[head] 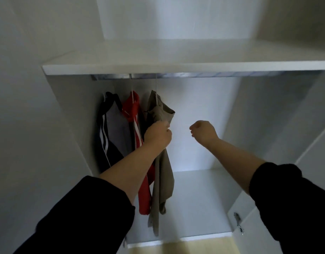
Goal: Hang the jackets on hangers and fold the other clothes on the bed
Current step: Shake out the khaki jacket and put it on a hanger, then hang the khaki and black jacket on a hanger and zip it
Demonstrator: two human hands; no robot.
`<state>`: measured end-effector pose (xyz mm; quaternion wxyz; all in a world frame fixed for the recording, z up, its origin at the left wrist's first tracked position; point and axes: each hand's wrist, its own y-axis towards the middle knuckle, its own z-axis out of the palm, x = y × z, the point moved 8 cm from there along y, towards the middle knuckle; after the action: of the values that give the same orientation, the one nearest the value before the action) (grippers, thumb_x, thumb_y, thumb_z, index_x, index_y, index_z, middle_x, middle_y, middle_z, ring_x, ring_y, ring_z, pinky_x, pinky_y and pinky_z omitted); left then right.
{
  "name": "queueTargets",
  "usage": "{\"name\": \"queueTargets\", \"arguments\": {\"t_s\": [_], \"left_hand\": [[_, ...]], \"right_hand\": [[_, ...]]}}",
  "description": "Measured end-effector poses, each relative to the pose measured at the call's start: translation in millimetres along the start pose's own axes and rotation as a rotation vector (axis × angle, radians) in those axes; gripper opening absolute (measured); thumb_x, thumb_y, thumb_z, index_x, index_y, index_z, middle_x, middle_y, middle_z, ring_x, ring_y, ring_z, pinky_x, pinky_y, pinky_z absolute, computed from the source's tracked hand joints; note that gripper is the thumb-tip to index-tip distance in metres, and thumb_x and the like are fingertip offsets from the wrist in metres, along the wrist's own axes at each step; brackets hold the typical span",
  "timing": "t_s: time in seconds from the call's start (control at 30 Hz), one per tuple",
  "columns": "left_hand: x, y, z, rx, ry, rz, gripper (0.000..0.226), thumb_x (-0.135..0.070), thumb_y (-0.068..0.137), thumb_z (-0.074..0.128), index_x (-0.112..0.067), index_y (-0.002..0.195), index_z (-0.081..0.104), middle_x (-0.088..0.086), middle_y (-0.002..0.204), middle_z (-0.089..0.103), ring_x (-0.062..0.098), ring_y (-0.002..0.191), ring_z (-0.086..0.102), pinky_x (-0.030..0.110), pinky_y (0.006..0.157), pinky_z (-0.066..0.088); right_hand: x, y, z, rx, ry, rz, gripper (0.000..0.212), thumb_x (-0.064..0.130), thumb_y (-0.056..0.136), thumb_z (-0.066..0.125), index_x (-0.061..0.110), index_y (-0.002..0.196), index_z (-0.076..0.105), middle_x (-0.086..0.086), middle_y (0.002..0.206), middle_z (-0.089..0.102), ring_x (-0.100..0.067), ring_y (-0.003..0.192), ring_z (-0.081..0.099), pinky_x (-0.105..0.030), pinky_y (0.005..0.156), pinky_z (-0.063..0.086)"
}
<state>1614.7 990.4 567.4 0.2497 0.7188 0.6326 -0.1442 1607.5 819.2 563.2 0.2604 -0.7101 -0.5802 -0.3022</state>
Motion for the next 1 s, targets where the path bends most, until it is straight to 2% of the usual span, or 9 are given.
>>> {"name": "queueTargets", "arguments": {"t_s": [0.07, 0.17, 0.3, 0.47, 0.7, 1.0], "left_hand": [[-28.0, -22.6, 6.4, -0.03, 0.095, 0.201, 0.031, -0.019, 0.096, 0.047, -0.012, 0.125, 0.055, 0.009, 0.129, 0.054, 0.025, 0.114, 0.054, 0.031, 0.09, 0.045], [-78.7, -70.4, 26.5, -0.042, 0.316, 0.492, 0.056, -0.032, 0.096, 0.049, -0.019, 0.147, 0.029, 0.008, 0.156, 0.023, 0.027, 0.141, 0.025, 0.04, 0.111, 0.028], [-155.7, -139.3, 51.0, 0.015, 0.332, 0.718, 0.071, -0.038, 0.094, 0.049, -0.021, 0.153, 0.013, 0.009, 0.161, 0.001, 0.028, 0.147, 0.001, 0.047, 0.117, 0.011], [-270.6, -239.6, 78.4, 0.04, 0.275, 0.993, 0.077, -0.041, 0.091, 0.048, -0.023, 0.153, 0.006, 0.006, 0.161, -0.005, 0.025, 0.148, -0.006, 0.048, 0.116, 0.008], [-411.9, -416.6, 125.3, 0.098, 0.195, 1.337, 0.079, -0.044, 0.092, 0.045, -0.023, 0.153, 0.0, 0.008, 0.161, -0.004, 0.025, 0.148, -0.005, 0.048, 0.117, 0.005], [-557.4, -713.0, 196.3, 0.211, 0.094, 1.583, 0.075, -0.045, 0.095, 0.038, -0.02, 0.153, -0.002, 0.008, 0.16, -0.008, 0.026, 0.147, -0.008, 0.048, 0.117, 0.006]], "right_hand": [[-12.4, -37.9, -25.9, -0.104, -0.23, -0.084, 0.036, 0.002, 0.089, 0.044, 0.007, 0.121, 0.059, -0.01, 0.126, 0.057, -0.027, 0.116, 0.053, -0.029, 0.093, 0.04], [-39.1, -96.5, -66.5, -0.219, -0.437, -0.11, 0.042, 0.002, 0.087, 0.047, 0.007, 0.129, 0.051, -0.011, 0.135, 0.047, -0.027, 0.124, 0.043, -0.034, 0.099, 0.037], [-76.8, -186.7, -128.6, -0.371, -0.663, -0.042, 0.05, 0.01, 0.088, 0.049, 0.005, 0.137, 0.041, -0.016, 0.145, 0.036, -0.032, 0.133, 0.033, -0.04, 0.11, 0.028], [-137.1, -313.9, -203.1, -0.463, -0.889, 0.094, 0.055, 0.018, 0.09, 0.046, 0.008, 0.143, 0.033, -0.014, 0.155, 0.022, -0.029, 0.143, 0.018, -0.041, 0.117, 0.013], [-232.1, -508.0, -306.7, -0.668, -0.93, 0.408, 0.055, 0.019, 0.092, 0.046, 0.007, 0.143, 0.032, -0.015, 0.154, 0.024, -0.031, 0.143, 0.017, -0.044, 0.117, 0.013], [-368.9, -794.7, -399.5, -0.724, -0.932, 0.736, 0.056, 0.022, 0.092, 0.045, 0.008, 0.144, 0.028, -0.015, 0.156, 0.018, -0.029, 0.145, 0.012, -0.045, 0.118, 0.012]]}}
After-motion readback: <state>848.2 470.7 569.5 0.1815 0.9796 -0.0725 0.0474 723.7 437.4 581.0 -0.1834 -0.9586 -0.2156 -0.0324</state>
